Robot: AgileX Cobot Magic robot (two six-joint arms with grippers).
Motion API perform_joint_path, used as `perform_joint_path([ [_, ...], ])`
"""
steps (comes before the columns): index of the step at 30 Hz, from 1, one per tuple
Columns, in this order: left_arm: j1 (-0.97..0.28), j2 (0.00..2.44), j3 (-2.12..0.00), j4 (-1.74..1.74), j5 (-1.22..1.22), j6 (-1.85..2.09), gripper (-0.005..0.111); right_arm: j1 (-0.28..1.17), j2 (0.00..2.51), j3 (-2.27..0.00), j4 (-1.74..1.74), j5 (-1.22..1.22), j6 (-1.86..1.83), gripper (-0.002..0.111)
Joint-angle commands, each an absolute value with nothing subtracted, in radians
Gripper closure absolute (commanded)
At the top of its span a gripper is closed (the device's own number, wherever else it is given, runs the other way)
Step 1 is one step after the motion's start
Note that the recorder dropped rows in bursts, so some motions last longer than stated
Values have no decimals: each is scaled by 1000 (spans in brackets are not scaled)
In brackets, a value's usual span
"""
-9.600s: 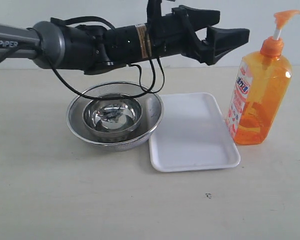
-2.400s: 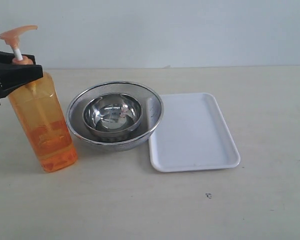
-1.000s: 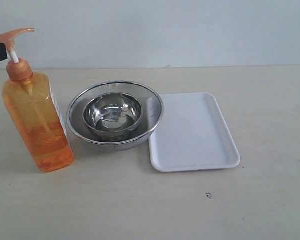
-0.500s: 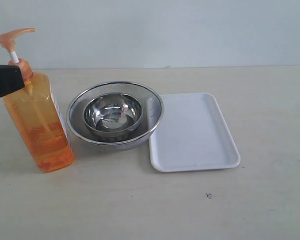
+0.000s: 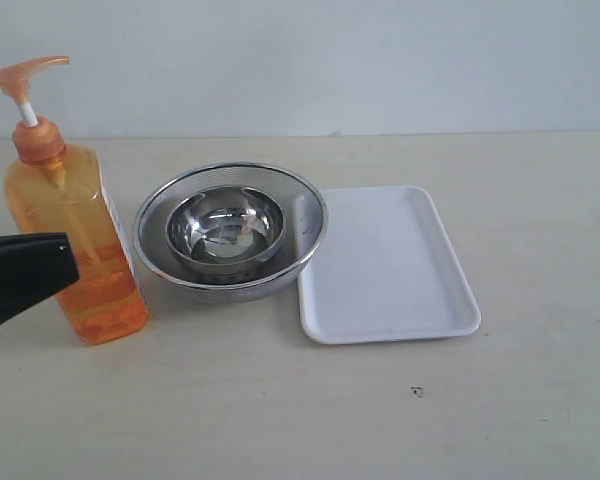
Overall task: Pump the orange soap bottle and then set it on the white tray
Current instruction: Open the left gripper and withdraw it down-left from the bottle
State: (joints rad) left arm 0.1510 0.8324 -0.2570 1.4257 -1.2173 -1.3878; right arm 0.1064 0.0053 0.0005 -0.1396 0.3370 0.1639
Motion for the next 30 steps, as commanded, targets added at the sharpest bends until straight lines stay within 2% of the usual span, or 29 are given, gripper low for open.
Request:
perform_joint_path([
  [1, 147, 827, -241, 1432, -1221, -1343, 102, 102, 0, 0, -141, 333, 159, 108],
  [10, 147, 771, -248, 1560, -1166, -1422, 102, 102, 0, 0, -141, 333, 159, 108],
  [16, 147, 672, -294, 1611, -1140, -1703, 102, 102, 0, 0, -141, 333, 159, 108],
  [30, 147, 454, -291, 1744, -898, -2012, 102, 102, 0, 0, -141, 333, 159, 108],
])
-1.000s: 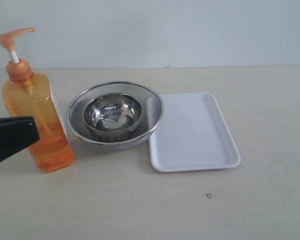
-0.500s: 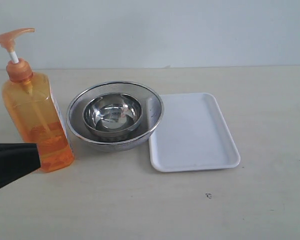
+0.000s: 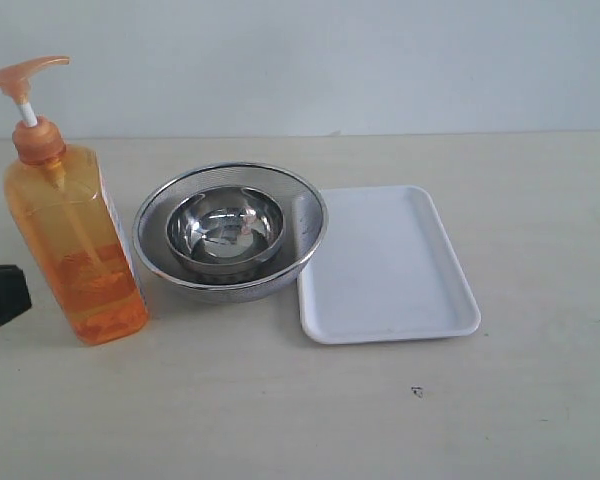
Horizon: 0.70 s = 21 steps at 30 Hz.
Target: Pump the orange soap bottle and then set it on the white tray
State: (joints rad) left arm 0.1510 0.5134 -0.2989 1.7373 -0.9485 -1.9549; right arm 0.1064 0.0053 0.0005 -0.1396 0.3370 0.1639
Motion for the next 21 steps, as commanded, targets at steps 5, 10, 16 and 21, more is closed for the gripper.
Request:
perform_joint_path([
  [5, 147, 405, -291, 1744, -906, -2034, 102, 102, 0, 0, -141, 333, 159, 108],
  [10, 147, 405, -293, 1598, -931, -1992, 102, 102, 0, 0, -141, 333, 159, 108],
  [16, 147, 464, -293, 1218, -1044, -1690, 102, 102, 0, 0, -141, 333, 159, 108],
  [21, 147, 544, -293, 1116, -885, -1376, 102, 102, 0, 0, -141, 333, 159, 108],
])
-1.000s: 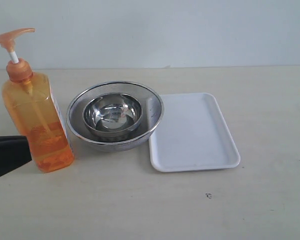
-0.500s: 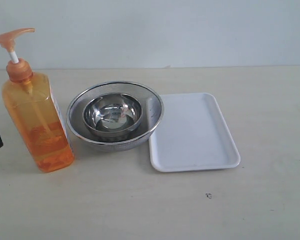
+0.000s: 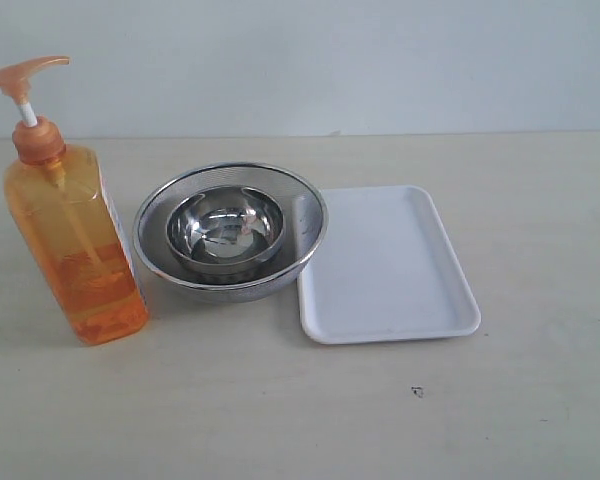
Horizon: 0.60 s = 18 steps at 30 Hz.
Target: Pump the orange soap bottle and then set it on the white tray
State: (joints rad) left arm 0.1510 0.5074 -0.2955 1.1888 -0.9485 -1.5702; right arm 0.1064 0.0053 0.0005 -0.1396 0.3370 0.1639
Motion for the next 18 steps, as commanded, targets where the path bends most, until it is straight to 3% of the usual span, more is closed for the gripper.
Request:
perform_joint_path([
  [1, 147, 559, -293, 1086, -875, -1313, 102, 102, 0, 0, -141, 333, 159, 108],
  [8, 147, 656, -291, 1085, -714, -1112, 102, 102, 0, 0, -141, 333, 159, 108],
  [18, 147, 658, -326, 1262, -652, -1345, 102, 102, 0, 0, -141, 333, 159, 108],
])
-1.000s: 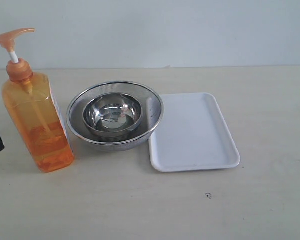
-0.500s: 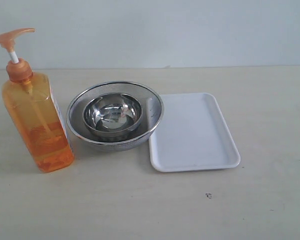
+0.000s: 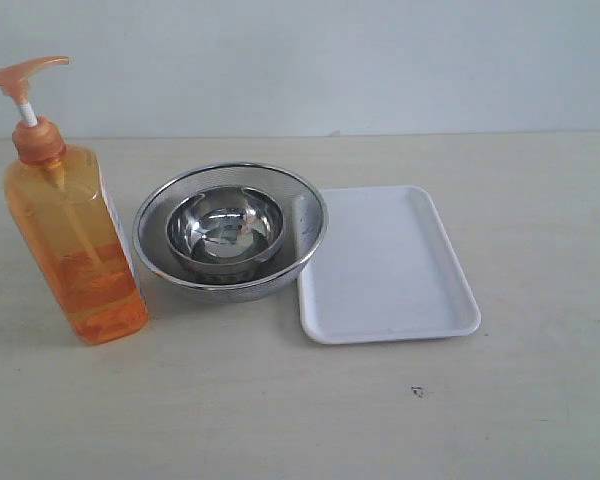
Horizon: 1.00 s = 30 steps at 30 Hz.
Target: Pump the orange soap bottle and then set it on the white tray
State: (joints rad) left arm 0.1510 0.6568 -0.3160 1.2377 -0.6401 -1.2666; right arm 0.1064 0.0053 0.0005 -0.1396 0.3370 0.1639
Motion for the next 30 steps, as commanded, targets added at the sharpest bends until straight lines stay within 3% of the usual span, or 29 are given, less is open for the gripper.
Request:
perform_joint_path([
  [1, 147, 658, -326, 1227, -664, -1360, 102, 102, 0, 0, -141, 333, 159, 108],
  [15, 147, 658, -409, 1057, -702, -1197, 102, 102, 0, 0, -141, 333, 159, 108],
  [30, 147, 675, -404, 1024, -131, -676, 102, 102, 0, 0, -141, 333, 159, 108],
])
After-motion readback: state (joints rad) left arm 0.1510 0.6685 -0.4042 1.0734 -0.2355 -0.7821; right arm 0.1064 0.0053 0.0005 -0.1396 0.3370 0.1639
